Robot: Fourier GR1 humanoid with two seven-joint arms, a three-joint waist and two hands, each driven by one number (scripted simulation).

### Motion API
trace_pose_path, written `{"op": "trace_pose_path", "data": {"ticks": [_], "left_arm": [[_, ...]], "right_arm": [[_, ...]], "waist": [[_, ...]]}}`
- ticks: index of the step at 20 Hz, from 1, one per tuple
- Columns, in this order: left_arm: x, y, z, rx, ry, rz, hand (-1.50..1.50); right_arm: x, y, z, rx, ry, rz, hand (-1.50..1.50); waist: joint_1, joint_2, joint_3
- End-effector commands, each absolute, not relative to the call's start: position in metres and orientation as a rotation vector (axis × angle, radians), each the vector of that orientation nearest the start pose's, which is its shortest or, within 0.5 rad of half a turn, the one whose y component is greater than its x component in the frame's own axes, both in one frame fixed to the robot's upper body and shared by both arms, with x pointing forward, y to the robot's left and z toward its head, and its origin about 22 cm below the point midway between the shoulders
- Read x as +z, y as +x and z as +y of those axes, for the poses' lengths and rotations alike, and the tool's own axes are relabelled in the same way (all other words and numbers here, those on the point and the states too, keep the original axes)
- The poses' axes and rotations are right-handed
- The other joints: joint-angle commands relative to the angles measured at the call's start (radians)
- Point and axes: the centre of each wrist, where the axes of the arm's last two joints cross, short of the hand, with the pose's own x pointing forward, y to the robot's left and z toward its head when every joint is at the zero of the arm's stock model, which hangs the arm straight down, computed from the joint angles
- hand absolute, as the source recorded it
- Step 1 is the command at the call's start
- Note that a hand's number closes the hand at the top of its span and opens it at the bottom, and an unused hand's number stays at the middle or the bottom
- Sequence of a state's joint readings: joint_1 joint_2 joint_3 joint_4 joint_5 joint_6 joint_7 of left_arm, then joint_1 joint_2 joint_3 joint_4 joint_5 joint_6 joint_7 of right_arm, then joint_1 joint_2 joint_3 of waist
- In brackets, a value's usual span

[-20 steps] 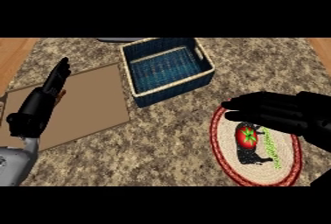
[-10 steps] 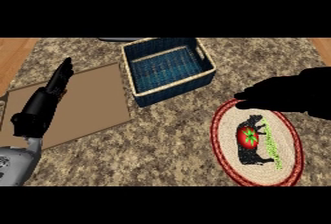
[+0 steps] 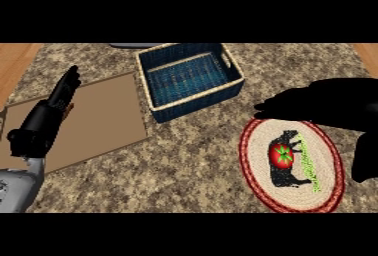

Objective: Pick the tomato from the placemat and place it in the basket

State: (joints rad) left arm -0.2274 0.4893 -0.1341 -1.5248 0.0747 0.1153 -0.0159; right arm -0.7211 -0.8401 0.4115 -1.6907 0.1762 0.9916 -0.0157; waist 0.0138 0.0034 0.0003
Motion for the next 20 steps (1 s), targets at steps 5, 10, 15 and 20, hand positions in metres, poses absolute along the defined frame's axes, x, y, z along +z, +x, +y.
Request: {"op": "trace_pose_path", "data": {"ticks": [5,10,15,20], "left_arm": [[0.060,0.289,0.298,-0.388,0.300,-1.716,0.00],[0.083,0.294,0.296,-0.385,0.278,-1.742,0.00],[0.080,0.285,0.277,-0.385,0.290,-1.720,0.00],[0.071,0.284,0.294,-0.385,0.296,-1.720,0.00]], "right_arm": [[0.191,0.318,-0.215,2.140,-0.156,-1.078,-1.50],[0.152,0.324,-0.216,2.189,-0.156,-0.994,-1.50],[0.134,0.342,-0.233,2.167,-0.180,-1.023,-1.50],[0.112,0.328,-0.238,2.163,-0.172,-1.048,-1.50]], "waist": [[-0.003,-0.001,0.000],[-0.002,-0.001,0.000],[0.001,-0.001,0.000],[-0.008,-0.003,0.000]]}}
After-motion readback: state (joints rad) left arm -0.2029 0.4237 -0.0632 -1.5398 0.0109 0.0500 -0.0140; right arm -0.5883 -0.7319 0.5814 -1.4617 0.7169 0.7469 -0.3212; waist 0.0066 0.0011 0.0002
